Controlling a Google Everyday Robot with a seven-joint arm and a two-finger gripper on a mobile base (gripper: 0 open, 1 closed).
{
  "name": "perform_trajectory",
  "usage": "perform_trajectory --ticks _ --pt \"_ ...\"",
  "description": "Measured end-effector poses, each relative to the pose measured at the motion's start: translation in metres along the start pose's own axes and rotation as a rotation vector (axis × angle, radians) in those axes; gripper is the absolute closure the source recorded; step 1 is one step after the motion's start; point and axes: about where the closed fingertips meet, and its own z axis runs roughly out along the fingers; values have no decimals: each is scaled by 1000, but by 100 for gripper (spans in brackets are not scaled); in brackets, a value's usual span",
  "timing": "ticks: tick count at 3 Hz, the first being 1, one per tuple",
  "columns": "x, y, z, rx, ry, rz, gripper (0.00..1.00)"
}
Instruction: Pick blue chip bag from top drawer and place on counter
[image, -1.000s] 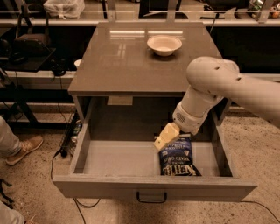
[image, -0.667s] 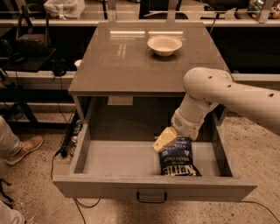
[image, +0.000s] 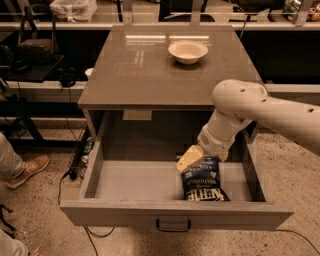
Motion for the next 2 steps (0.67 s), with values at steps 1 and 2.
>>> perform_trajectory --ticks 1,2 --pt "-11 -22 11 3 -31 83 0" --pt "-20 -39 26 -7 -46 151 0"
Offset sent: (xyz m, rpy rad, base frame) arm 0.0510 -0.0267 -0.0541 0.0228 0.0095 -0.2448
